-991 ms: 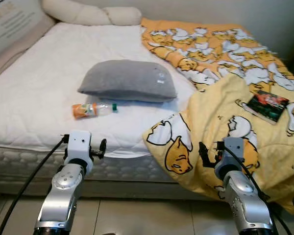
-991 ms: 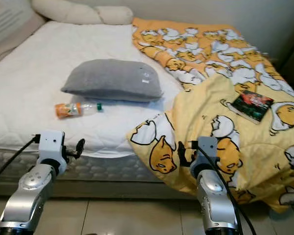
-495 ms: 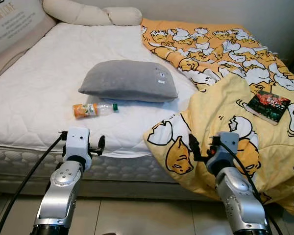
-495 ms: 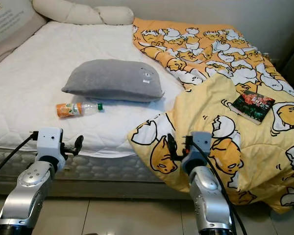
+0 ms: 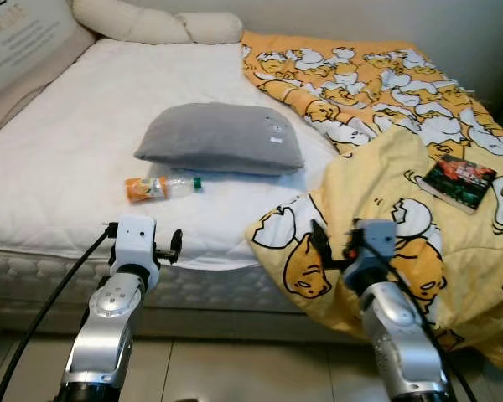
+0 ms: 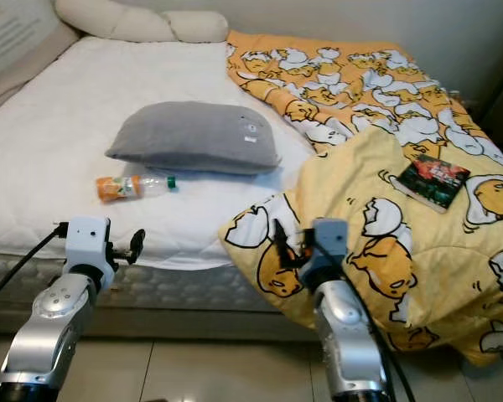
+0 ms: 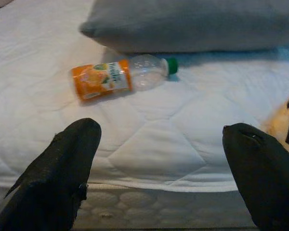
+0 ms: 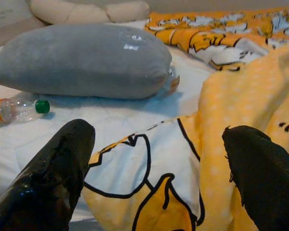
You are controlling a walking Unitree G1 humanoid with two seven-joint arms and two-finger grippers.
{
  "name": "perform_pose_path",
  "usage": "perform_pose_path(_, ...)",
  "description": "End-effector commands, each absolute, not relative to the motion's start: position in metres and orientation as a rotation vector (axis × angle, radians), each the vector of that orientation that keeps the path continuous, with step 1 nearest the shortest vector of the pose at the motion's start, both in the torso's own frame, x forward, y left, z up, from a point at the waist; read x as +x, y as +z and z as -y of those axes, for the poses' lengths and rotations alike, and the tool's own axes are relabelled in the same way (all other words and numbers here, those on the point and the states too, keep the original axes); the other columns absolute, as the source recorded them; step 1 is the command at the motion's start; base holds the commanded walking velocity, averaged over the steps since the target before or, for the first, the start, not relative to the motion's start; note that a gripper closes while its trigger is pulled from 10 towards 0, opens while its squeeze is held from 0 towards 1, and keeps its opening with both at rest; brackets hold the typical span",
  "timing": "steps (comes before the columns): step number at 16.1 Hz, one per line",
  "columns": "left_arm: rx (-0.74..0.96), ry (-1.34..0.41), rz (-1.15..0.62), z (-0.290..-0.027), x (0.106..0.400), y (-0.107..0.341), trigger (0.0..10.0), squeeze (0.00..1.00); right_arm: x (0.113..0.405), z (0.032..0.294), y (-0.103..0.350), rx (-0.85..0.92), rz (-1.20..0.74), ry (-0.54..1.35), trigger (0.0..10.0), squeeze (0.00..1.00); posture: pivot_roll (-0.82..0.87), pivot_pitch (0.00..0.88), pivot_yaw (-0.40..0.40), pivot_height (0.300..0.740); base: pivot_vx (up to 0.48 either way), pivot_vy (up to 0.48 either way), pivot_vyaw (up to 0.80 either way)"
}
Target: Clean up the room
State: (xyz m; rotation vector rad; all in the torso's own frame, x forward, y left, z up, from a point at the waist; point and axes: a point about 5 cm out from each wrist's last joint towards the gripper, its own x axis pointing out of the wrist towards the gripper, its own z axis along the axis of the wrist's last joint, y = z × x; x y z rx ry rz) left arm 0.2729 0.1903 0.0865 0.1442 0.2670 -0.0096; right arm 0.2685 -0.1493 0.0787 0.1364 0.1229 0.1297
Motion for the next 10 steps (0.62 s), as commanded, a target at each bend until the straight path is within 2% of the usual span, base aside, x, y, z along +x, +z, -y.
perform_pose_path(1,0.148,-0.014,-0.242,-0.189,0.274,0.091,10.0,0.00,0.269,0.150,0.081,0.187,-0.137,0.117,10.0,1.00,0.02,0.000,-0.031,0.740,0.000,0.000,0.80)
perform_pose_path(3,0.156,-0.016,-0.226,-0.189,0.273,0.093,10.0,0.00,0.269,0.149,0.080,0.180,-0.139,0.131,10.0,1.00,0.02,0.000,-0.033,0.740,0.000,0.000,0.80)
perform_pose_path(5,0.173,-0.034,-0.197,-0.187,0.272,0.097,10.0,0.00,0.269,0.141,0.084,0.069,-0.062,0.223,10.0,1.00,0.02,0.000,-0.033,0.740,0.000,0.000,0.80)
perform_pose_path(7,0.167,-0.042,-0.189,-0.187,0.271,0.099,10.0,0.00,0.270,0.136,0.081,0.037,-0.082,0.268,10.0,1.00,0.03,0.000,-0.034,0.740,0.000,0.000,0.80)
perform_pose_path(10,0.162,-0.041,-0.184,-0.188,0.269,0.100,10.0,0.00,0.273,0.131,0.078,0.011,-0.117,0.282,10.0,1.00,0.05,0.000,-0.043,0.740,0.275,0.000,0.80)
